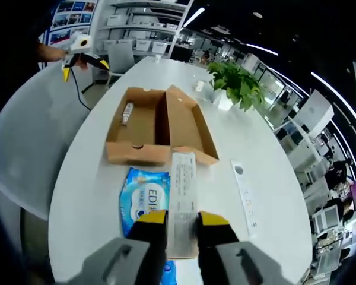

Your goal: Operate the shoe box by opening the lid, removing the specified soft item, and placing it in the target area until the item is outside and the box remains undamaged.

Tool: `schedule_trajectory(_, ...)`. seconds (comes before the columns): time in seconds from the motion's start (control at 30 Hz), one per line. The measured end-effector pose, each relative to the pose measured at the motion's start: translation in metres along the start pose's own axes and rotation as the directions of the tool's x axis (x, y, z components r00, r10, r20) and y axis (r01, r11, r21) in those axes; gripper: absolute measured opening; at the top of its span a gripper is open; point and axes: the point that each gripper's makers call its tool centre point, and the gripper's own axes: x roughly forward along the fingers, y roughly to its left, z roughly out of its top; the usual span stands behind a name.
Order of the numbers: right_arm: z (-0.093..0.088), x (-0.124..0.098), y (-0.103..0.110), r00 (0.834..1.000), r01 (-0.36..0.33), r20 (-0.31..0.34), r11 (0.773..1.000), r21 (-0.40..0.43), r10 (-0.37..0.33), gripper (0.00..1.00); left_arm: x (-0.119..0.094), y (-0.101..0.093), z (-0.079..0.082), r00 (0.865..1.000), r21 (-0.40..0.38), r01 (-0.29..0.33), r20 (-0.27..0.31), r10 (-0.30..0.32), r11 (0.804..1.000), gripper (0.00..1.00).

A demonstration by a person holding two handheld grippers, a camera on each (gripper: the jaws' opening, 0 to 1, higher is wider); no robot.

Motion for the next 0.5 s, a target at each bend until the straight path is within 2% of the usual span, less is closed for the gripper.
schedule_trajectory(0.5,-0.042,0.009,-0.015,0.999,0.003,-0.047,0.999,0.033,-0.002,0.15,0.003,-0.002,-0.005,0.999,0.009,0.007,-0.041,-0.007,1.000,0.98)
